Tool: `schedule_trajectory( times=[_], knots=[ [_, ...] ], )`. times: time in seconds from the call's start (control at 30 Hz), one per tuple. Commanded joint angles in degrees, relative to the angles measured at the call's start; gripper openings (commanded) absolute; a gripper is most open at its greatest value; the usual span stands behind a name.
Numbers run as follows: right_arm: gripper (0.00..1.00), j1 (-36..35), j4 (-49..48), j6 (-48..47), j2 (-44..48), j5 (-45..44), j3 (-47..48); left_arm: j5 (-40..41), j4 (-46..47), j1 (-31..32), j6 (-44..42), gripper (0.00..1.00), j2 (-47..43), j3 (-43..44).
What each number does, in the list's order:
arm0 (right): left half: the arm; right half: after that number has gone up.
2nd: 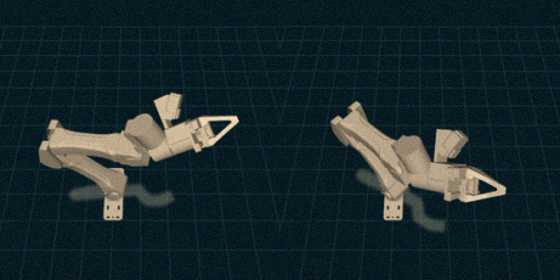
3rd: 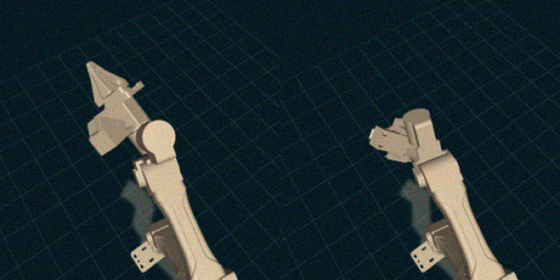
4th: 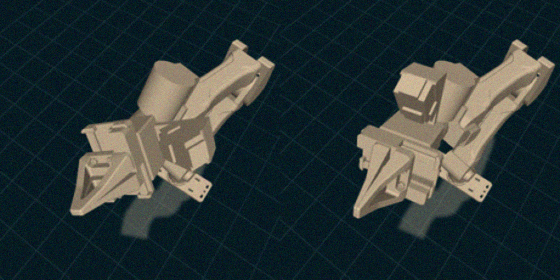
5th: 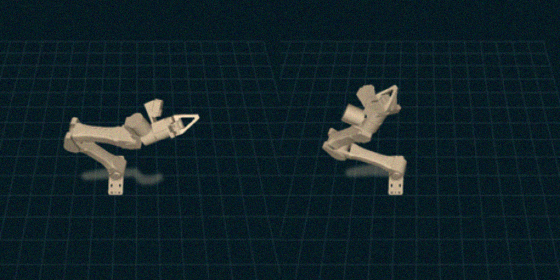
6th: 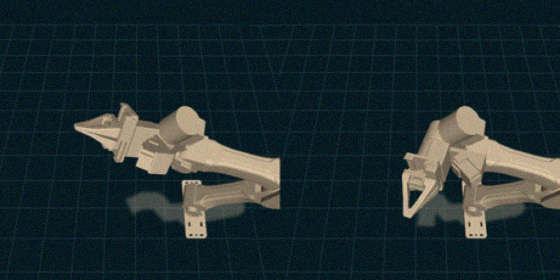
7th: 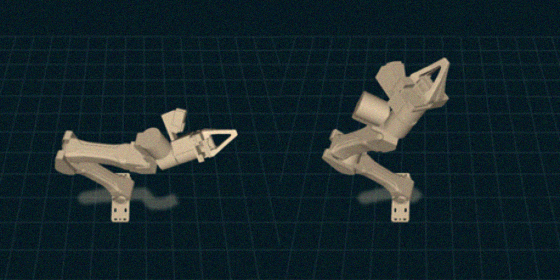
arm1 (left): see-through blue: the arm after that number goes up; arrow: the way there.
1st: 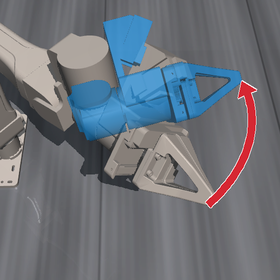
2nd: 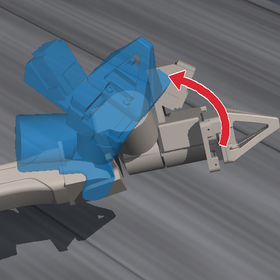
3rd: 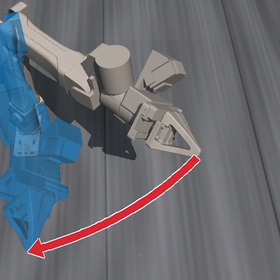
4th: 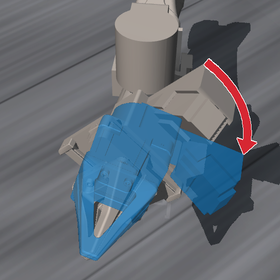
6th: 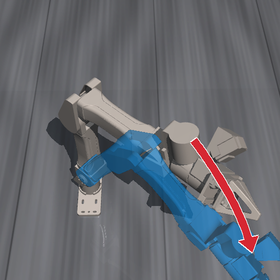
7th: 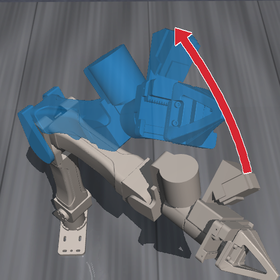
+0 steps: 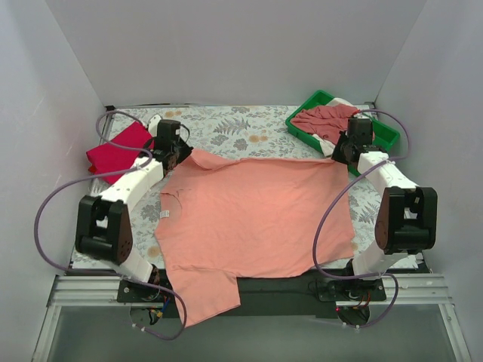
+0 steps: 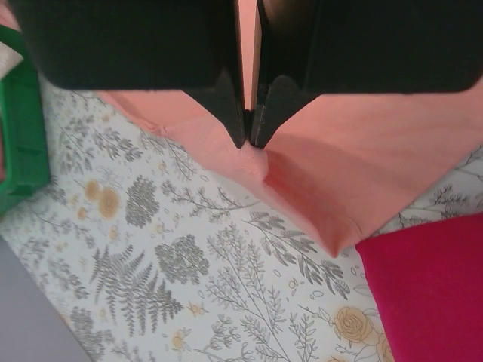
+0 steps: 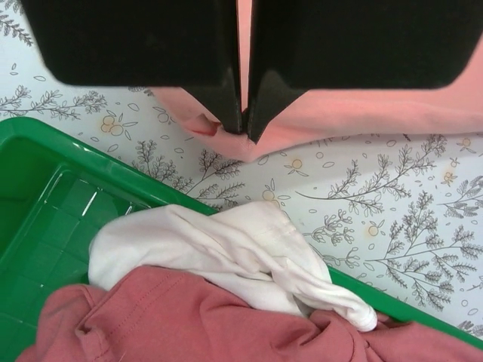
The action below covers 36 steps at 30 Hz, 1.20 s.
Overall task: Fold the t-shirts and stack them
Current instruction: Fold the tshirt
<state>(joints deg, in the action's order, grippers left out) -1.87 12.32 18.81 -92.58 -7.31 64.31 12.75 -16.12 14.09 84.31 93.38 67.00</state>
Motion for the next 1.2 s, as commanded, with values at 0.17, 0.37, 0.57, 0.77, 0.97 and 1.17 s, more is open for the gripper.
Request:
schedule_trajectory(
  times=[0.17, 0.37, 0.57, 0.77, 0.97, 1.17],
  knots=[
    [0.01, 0.4, 2.2, -3.5, 2.5, -0.8, 0.8, 3.4, -5.1, 4.9, 7.7, 0.00, -20.9, -13.5],
    [0.01, 0.4, 3.2, -4.4, 3.6, -0.4, 1.9, 4.2, -10.2, 7.9, 11.3, 0.00, -29.0, -17.4],
    [0.01, 0.4, 5.3, -5.9, 3.5, 0.0, 3.8, 3.6, -15.4, 9.6, 14.7, 0.00, -34.5, -19.1],
    [0.01, 0.4, 6.1, -6.5, 5.3, -0.1, 3.2, 1.4, -18.6, 9.9, 17.9, 0.00, -40.5, -20.5],
    [0.01, 0.5, 6.9, -6.9, 6.4, 0.3, 3.0, -1.8, -20.1, 10.3, 19.4, 0.00, -45.7, -22.2],
    [0.01, 0.4, 7.3, -7.3, 6.2, 0.5, 2.8, -2.8, -21.5, 10.4, 21.3, 0.00, -49.5, -23.5]
  ],
)
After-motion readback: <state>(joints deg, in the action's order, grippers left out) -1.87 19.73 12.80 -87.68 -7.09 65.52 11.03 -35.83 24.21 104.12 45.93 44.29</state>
